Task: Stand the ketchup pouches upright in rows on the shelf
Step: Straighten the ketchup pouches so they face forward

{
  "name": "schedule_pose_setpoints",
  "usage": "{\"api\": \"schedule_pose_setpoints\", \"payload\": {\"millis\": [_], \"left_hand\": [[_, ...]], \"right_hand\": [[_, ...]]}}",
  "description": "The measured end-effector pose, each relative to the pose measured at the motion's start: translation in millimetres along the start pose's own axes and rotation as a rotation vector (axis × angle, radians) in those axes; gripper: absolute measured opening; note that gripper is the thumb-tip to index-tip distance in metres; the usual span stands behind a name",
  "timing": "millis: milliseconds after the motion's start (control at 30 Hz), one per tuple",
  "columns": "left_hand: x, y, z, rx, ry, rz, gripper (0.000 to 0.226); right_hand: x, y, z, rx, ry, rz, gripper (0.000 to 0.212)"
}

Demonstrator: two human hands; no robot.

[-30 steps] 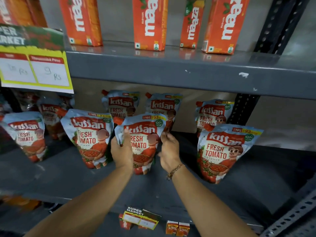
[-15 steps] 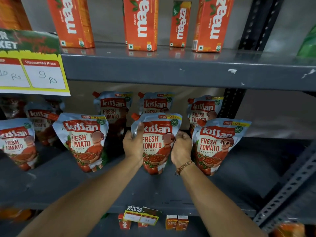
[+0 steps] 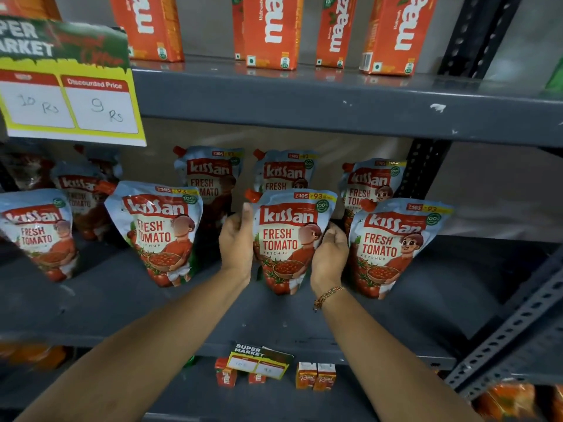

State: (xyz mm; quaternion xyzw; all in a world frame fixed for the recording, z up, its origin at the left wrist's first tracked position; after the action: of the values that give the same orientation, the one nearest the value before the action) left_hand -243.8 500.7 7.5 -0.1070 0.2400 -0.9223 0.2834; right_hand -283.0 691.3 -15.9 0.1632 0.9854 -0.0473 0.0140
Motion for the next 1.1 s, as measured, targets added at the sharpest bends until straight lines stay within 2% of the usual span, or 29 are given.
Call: {"api": "schedule_pose_setpoints", "payload": {"millis": [33, 100, 133, 200, 233, 300, 367, 433, 467, 533, 600, 667, 767, 933, 1100], "left_hand": [[-3, 8, 4, 0.033, -0.051, 0.049, 0.025], [-10, 32, 13, 0.099, -0.158, 0.157, 0.028], [-11, 48, 21, 0.115, -0.212, 0.221, 0.029], [-13, 77, 29, 0.117, -0.272, 0.395, 0.033], [-8, 112, 41, 0.106, -0.305, 0.525, 0.035], [0, 150, 42, 0.149, -0.245, 0.716, 0.038], [4, 172, 44, 0.234, -0.077, 0.765, 0.052], [26, 184, 61, 0.245, -0.048, 0.614, 0.062], [40, 184, 70, 0.226, -0.066, 0.488, 0.06], [61, 177, 82, 0.192, -0.051, 0.212, 0.049], [71, 172, 83, 0.184, 0.03, 0.085, 0.034], [76, 166, 83, 0.127, 0.092, 0.021, 0.022], [84, 162, 79, 0.049, 0.112, -0.009, 0.019], [84, 154, 79, 0.062, 0.125, -0.054, 0.018], [78, 142, 66, 0.076, 0.236, -0.089, 0.019]], "right_hand": [[-9, 3, -2, -0.089, 0.077, 0.054, 0.031], [-44, -5, -18, -0.315, 0.371, 0.147, 0.042], [-66, -20, -26, -0.391, 0.537, 0.14, 0.043], [-88, -42, -32, -0.454, 0.722, 0.038, 0.039], [-105, -71, -31, -0.428, 0.742, -0.064, 0.035], [-114, -100, -22, -0.356, 0.629, -0.275, 0.029], [-114, -125, -7, -0.373, 0.447, -0.41, 0.03], [-111, -157, 7, -0.384, 0.294, -0.451, 0.036], [-110, -171, 12, -0.354, 0.216, -0.458, 0.039], [-107, -196, 21, -0.268, 0.08, -0.471, 0.039], [-105, -207, 24, -0.14, -0.018, -0.44, 0.028], [-101, -211, 24, -0.033, -0.078, -0.357, 0.02], [-94, -215, 28, 0.035, -0.155, -0.266, 0.028], [-89, -211, 25, 0.021, -0.169, -0.151, 0.03], [-85, -188, 23, 0.014, -0.178, -0.05, 0.03]]}}
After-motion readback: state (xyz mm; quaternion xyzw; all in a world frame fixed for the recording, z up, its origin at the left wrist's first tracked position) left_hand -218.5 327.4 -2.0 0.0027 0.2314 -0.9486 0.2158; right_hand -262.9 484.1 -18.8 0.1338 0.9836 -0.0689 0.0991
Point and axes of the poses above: each hand's wrist, its own x-axis towards the middle knuckle, its own y-axis out of the back of the hand, z = x × y, the point moved 8 cm from there along x, towards the middle knuckle, and after that the axes turned 10 degrees about -x, right-handed, at the moved point
